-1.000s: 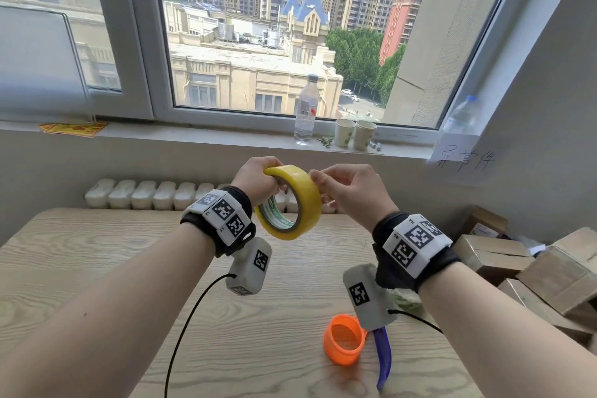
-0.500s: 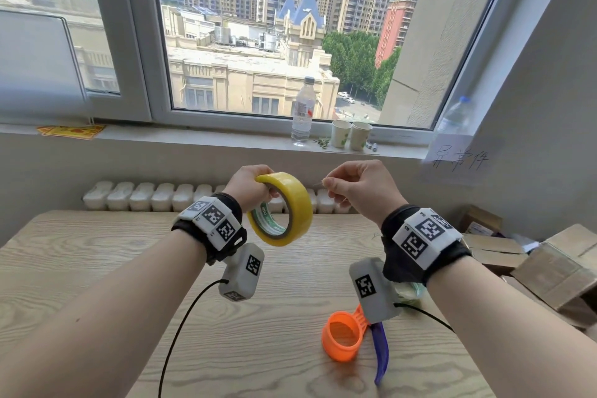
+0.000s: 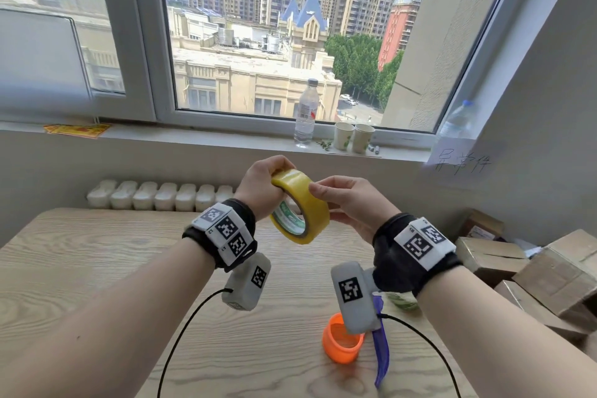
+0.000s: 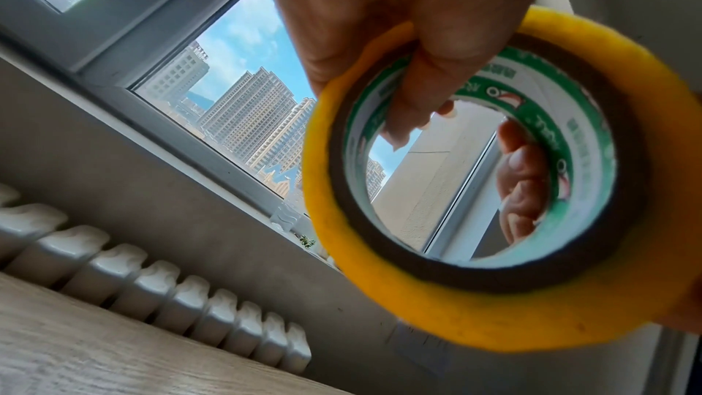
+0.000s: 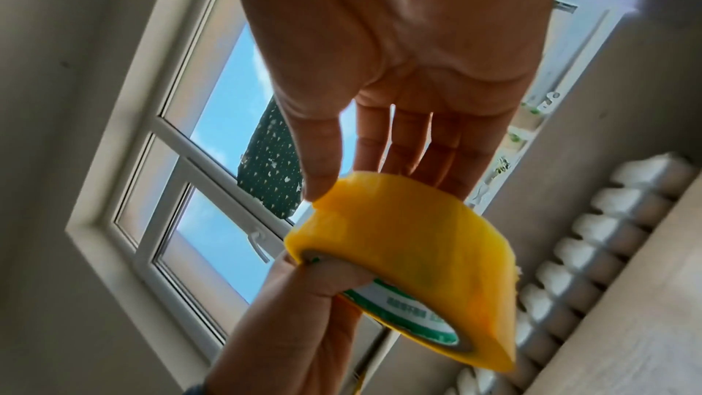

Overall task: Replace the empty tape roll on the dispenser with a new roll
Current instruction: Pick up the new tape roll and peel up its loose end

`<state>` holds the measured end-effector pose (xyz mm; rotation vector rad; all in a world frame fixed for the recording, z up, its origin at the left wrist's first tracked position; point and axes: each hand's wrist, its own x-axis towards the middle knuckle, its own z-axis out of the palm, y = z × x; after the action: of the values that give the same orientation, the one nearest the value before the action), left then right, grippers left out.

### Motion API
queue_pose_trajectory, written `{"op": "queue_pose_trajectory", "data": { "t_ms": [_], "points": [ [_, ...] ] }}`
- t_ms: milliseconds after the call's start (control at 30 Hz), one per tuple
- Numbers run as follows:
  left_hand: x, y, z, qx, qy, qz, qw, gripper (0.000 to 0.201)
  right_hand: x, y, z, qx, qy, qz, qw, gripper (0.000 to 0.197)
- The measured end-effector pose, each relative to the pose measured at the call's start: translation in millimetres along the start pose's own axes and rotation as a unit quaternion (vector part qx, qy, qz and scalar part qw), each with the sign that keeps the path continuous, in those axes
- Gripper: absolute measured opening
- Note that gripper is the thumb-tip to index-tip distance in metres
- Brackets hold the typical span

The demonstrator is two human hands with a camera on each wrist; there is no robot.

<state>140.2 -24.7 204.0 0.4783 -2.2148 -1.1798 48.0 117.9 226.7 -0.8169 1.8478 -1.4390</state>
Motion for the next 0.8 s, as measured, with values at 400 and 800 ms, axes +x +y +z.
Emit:
{"op": "queue_pose_trajectory", "data": {
  "t_ms": [400,800],
  "points": [
    [-5,-2,2,0.003,0.007,0.008,1.000,0.035,-3,1,-14,0.110,-0.092,0.023,0.989,0.028],
    [-2,-12,21,0.005,0.000,0.008,1.000,0.025,5,-2,-2,0.043,0.036,0.022,0.998,0.020]
  ]
}}
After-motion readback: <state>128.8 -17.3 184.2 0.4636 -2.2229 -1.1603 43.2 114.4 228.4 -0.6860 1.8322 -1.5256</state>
